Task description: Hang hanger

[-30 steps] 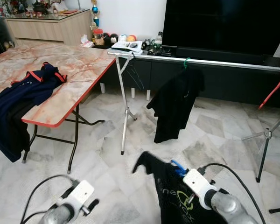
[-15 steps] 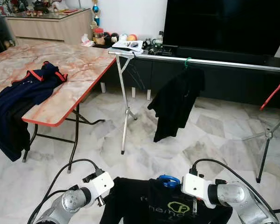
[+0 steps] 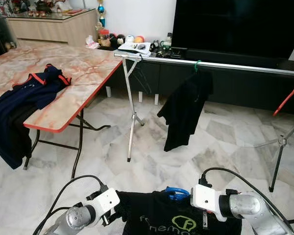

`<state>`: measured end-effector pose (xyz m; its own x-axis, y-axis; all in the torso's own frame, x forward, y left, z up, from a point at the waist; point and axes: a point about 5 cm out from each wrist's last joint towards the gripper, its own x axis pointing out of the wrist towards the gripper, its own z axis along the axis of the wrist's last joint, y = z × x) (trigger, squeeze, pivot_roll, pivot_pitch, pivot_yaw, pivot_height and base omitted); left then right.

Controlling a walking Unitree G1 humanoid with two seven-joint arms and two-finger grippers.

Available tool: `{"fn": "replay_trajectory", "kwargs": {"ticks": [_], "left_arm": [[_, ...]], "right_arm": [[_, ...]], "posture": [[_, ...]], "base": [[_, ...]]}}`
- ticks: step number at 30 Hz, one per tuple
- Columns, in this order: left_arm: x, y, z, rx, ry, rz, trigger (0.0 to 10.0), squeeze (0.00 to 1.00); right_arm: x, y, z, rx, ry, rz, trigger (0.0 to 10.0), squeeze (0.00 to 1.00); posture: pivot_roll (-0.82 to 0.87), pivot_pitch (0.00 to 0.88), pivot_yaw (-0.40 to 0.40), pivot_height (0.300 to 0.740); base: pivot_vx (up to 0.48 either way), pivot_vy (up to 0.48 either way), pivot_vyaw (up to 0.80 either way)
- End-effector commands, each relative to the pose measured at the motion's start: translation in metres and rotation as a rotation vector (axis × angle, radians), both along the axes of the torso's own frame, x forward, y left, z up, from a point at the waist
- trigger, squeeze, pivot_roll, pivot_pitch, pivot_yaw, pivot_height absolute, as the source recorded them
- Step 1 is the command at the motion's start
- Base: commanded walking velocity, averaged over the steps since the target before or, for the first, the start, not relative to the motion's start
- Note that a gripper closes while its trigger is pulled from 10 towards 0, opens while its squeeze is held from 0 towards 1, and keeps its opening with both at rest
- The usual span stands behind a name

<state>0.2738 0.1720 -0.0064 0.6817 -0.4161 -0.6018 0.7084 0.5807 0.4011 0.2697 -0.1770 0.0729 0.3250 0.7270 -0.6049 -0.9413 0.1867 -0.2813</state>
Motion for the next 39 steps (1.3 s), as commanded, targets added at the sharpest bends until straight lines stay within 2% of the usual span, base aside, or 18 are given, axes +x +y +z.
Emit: {"fn": "replay_trajectory", "kwargs": {"ticks": [1, 9, 18, 28, 39], "left_arm": [[0.004, 0.000, 0.003, -0.012, -0.012, 0.013, 0.0, 0.00], [0.005, 0.005, 0.003, -0.023, -0.022, 0.049, 0.0, 0.00], [0.008, 0.001, 0.005, -0.040, -0.031, 0.055, 0.0, 0.00], [0.008, 0.004, 0.005, -0.054, -0.031, 0.076, 0.0, 0.00], [0.009, 0.007, 0.007, -0.067, -0.036, 0.094, 0.0, 0.00]], "right_arm": [[0.002, 0.000, 0.011, 0.028, -0.035, 0.003, 10.0, 0.00], [0.003, 0.000, 0.015, 0.033, -0.045, -0.009, 10.0, 0.00], [0.005, -0.005, 0.020, 0.037, -0.056, -0.027, 10.0, 0.00], [0.007, 0.002, 0.026, 0.085, -0.057, -0.031, 10.0, 0.00], [0.004, 0.004, 0.025, 0.096, -0.047, -0.026, 10.0, 0.00]], "posture": [[0.04, 0.000, -0.004, 0.740], [0.04, 0.000, -0.004, 0.740], [0.03, 0.000, -0.009, 0.740], [0.03, 0.000, -0.012, 0.740], [0.03, 0.000, -0.009, 0.740]], "base": [[0.000, 0.000, 0.00], [0.000, 0.000, 0.00], [0.000, 0.000, 0.00], [0.000, 0.000, 0.00], [0.000, 0.000, 0.00]]}}
